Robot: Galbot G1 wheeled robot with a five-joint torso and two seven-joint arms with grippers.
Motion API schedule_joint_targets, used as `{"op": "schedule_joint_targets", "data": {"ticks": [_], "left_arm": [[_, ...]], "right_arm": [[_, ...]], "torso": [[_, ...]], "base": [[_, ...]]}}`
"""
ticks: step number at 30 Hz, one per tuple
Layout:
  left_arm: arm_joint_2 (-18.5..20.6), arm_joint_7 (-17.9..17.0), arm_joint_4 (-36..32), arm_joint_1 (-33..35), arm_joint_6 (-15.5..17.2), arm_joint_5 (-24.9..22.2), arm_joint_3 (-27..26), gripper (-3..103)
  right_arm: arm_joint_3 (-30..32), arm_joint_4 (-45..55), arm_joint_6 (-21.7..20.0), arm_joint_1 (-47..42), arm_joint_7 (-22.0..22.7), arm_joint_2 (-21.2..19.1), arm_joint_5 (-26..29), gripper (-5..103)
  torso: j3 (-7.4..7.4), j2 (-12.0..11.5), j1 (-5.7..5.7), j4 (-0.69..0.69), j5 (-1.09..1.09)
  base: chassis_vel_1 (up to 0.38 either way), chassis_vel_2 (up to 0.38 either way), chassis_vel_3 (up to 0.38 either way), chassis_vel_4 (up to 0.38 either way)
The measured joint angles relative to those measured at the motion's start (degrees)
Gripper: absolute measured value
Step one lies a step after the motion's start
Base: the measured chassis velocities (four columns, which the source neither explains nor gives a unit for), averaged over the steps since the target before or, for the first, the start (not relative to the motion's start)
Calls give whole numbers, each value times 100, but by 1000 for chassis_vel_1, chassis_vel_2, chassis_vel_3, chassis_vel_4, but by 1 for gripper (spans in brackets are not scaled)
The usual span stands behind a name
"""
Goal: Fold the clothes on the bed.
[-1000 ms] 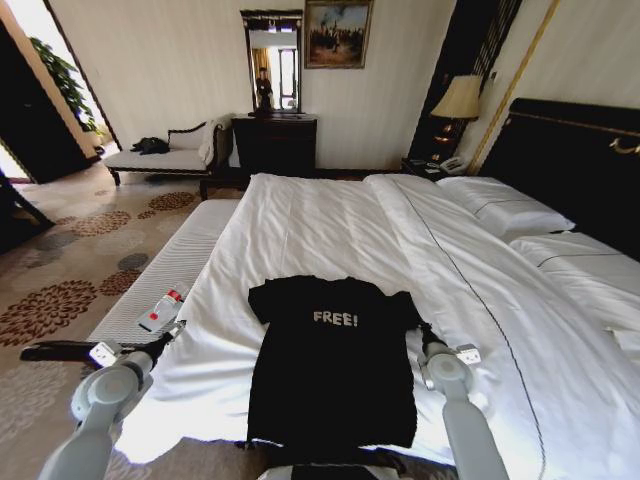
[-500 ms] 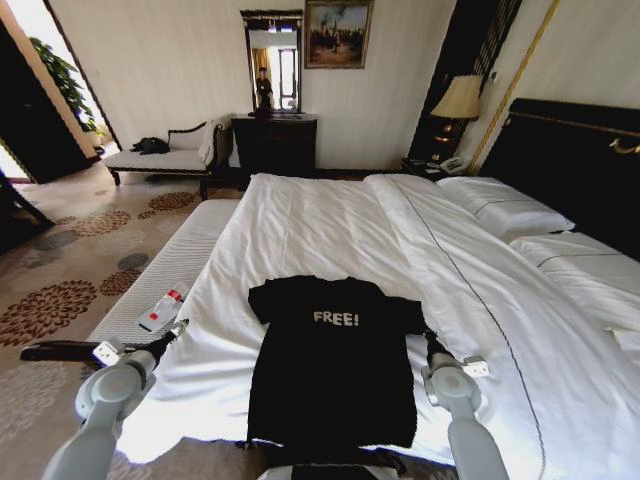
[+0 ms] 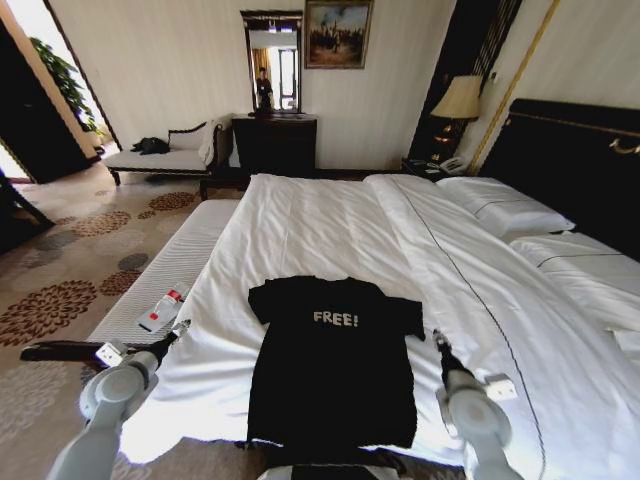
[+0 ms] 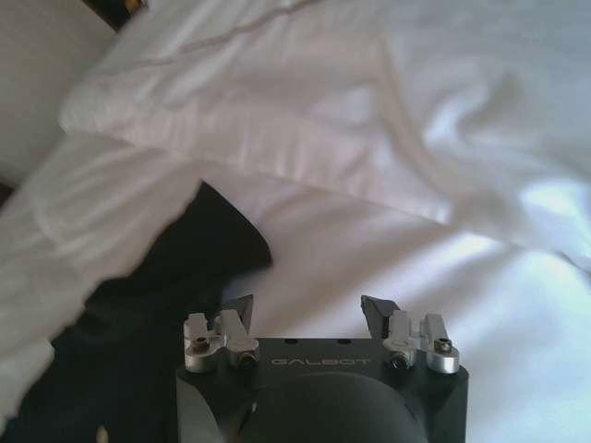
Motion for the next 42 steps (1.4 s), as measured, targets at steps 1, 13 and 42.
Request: {"op": "schedule_joint_targets", "data": {"ticks": [1, 13, 42], "left_arm": [[-12, 3, 10, -10, -6, -5, 1, 100], [24, 3, 31, -52, -12, -66, 0, 100], [16, 3, 99, -33, -78, -76, -54, 100]], "right_arm": [[-95, 56, -202, -108, 154, 10, 50, 76], [-503, -323, -480, -19, 314, 142, -178, 98], [-599, 308, -288, -558, 519, 372, -46, 1]], "torso": [[0, 0, 0, 0, 0], [0, 0, 0, 3, 0], [1, 0, 1, 2, 1]], "base": [[0, 0, 0, 0], [0, 0, 0, 0], [0, 0, 0, 0]]}}
